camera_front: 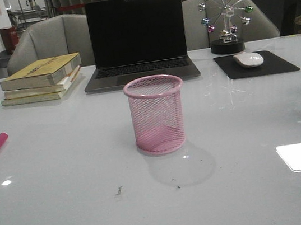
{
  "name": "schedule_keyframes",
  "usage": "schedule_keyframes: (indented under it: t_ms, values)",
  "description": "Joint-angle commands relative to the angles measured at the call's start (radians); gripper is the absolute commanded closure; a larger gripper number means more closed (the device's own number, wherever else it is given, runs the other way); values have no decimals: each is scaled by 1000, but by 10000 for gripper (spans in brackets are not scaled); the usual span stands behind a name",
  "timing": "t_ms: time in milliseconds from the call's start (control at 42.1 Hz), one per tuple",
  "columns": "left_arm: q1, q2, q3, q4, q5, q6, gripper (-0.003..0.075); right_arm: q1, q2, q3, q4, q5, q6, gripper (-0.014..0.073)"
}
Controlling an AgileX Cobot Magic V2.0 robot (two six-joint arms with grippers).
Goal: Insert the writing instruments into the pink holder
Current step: 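Grasp the green marker upright with the right gripper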
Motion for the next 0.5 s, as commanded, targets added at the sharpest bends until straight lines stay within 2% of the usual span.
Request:
schedule_keyframes:
  t_ms: [0, 380, 476]
  values:
    - [-8, 4, -27, -7, -69, 0, 161, -8, -10, -66, 0, -24, -24, 88]
    - [-8, 4, -27, -10, -69, 0, 161, -8, 89, -160, 0, -5, -32, 90]
    - [-8, 4, -27, -10, -71, 0, 161, -8, 92, -160, 0, -5, -33, 152]
